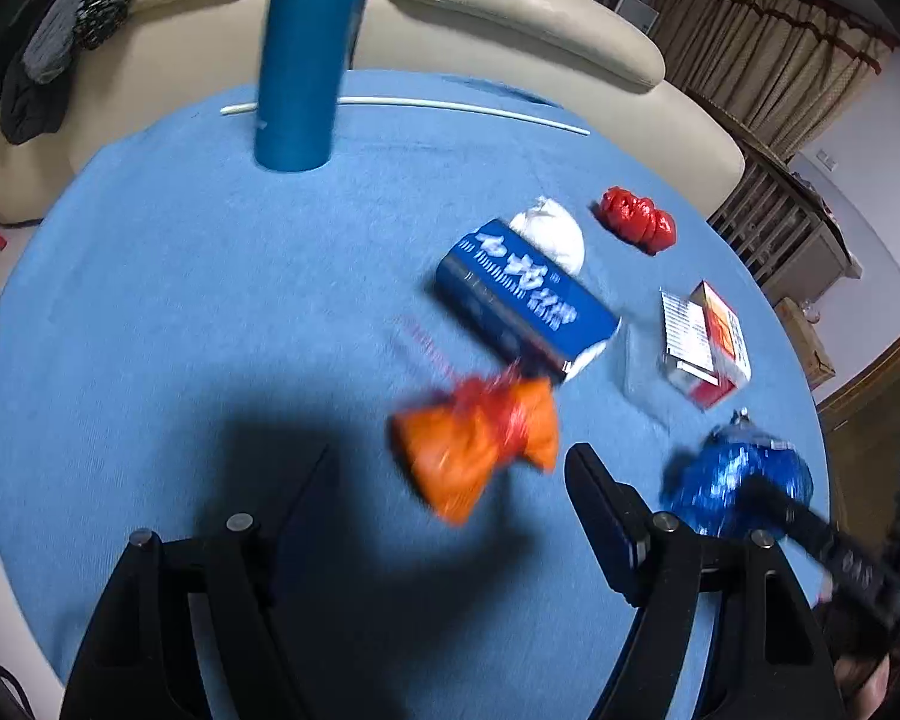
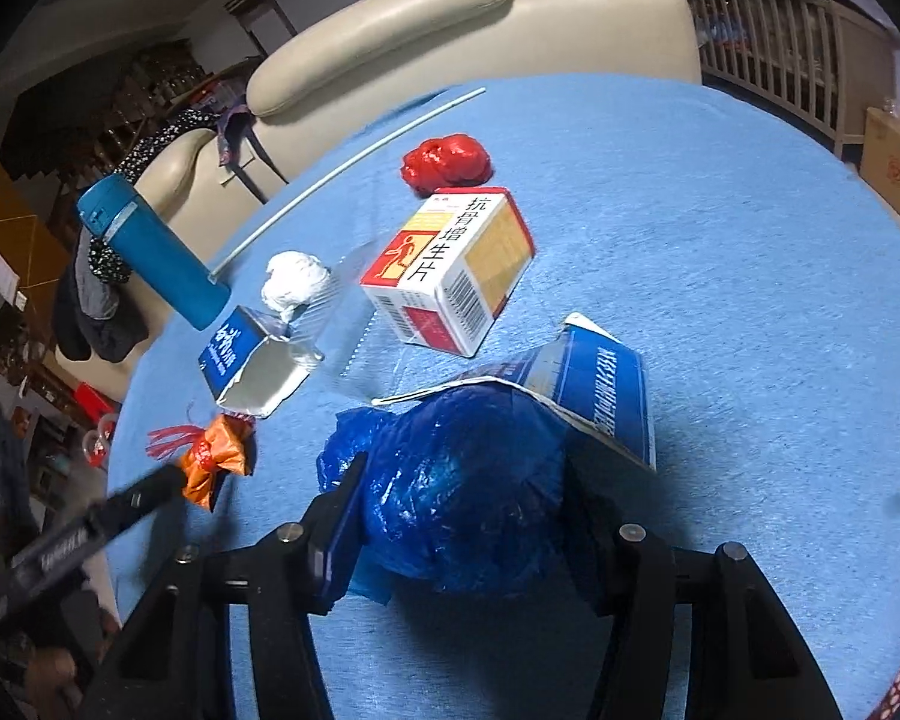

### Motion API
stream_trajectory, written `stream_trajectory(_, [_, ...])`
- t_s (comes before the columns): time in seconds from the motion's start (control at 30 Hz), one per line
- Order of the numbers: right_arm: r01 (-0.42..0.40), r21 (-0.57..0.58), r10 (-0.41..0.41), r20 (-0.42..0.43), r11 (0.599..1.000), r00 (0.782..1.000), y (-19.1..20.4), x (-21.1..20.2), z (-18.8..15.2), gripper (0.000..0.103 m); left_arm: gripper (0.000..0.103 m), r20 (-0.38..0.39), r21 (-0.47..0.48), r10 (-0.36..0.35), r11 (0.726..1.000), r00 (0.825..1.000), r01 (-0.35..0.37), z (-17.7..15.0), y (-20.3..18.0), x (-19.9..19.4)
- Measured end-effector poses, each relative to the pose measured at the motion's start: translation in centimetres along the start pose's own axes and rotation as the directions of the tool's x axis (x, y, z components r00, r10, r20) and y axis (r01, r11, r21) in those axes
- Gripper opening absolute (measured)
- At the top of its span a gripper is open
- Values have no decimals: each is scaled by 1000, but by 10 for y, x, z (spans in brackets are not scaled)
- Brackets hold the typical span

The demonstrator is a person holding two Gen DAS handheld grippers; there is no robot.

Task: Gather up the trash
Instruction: 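Grasp the blue plastic bag with the right tool while the left tool grasps the orange bag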

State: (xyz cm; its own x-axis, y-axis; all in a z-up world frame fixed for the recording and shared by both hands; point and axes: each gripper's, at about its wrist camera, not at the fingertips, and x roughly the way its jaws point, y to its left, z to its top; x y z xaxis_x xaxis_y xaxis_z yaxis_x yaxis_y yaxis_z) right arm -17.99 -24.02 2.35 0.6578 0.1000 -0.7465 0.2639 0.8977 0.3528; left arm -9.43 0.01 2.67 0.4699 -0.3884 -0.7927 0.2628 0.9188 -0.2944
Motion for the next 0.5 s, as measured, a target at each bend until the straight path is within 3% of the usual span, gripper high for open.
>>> stream_trajectory(0.17, [-13,2,13,-5,1000,1000,0,0,-2,59,81,-28,85,25,996,999,-22,9,-13,26])
stream_trajectory(0.27, [-20,3,20,-8,1000,1000,-1,-2,-4,58,67,-23,154,40,987,999,-36,7,-18,27])
stream_trajectory(0.37, [-32,2,32,-11,999,999,1,-5,-7,58,57,-34,132,14,991,999,-9,4,-14,21])
stream_trajectory(0.5, [-48,-7,48,3,999,999,7,-16,-10,58,52,-17,111,7,994,1000,-5,-4,-10,4])
